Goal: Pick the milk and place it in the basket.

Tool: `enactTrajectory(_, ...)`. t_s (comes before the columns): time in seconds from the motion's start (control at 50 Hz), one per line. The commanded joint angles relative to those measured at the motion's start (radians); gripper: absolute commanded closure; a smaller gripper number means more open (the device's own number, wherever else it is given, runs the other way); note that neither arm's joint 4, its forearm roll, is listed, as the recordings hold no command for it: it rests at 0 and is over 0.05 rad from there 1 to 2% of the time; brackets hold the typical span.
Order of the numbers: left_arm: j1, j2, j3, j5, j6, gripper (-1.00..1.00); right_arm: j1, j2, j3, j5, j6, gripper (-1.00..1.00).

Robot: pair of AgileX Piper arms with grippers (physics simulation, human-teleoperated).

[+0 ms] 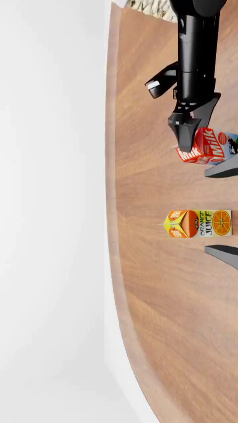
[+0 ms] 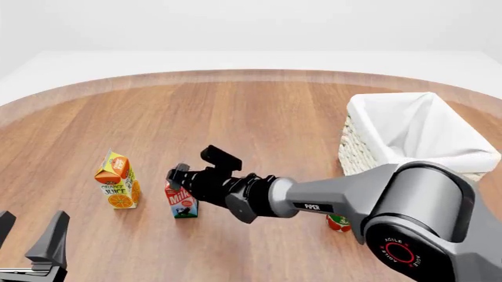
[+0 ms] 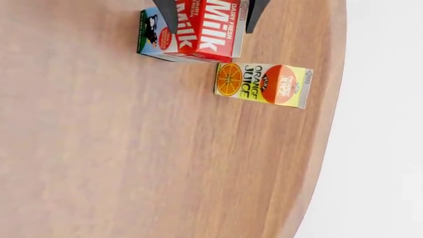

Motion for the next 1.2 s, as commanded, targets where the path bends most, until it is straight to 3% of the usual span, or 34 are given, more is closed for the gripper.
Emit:
enactTrajectory(0.02,0.000,0.000,0.000,0.000,0.000,-1.00,0.019,0.019,0.036,-0.036,0.031,1.00)
enactTrajectory(0.34,0.000,0.000,0.000,0.000,0.000,-1.00,0.000,0.001,0.057,-0.053,0.034,1.00)
enactTrajectory(0.66,0.000,0.000,0.000,0.000,0.000,-1.00,-0.041,-0.112,0.077,-0.022,-0.049,1.00)
enactTrajectory(1.06,0.000,0.000,0.000,0.000,0.000,-1.00,-0.059,-0.243,0.161,-0.039,-0.088,1.00)
enactTrajectory(1.14,0.000,0.000,0.000,0.000,0.000,-1.00,-0.066,-0.281,0.184,-0.043,-0.110,1.00)
enactTrajectory(1.18,0.000,0.000,0.000,0.000,0.000,-1.00,-0.057,-0.312,0.197,-0.043,-0.151,1.00)
enactTrajectory(1.2,0.000,0.000,0.000,0.000,0.000,-1.00,-0.060,-0.314,0.207,-0.051,-0.134,1.00)
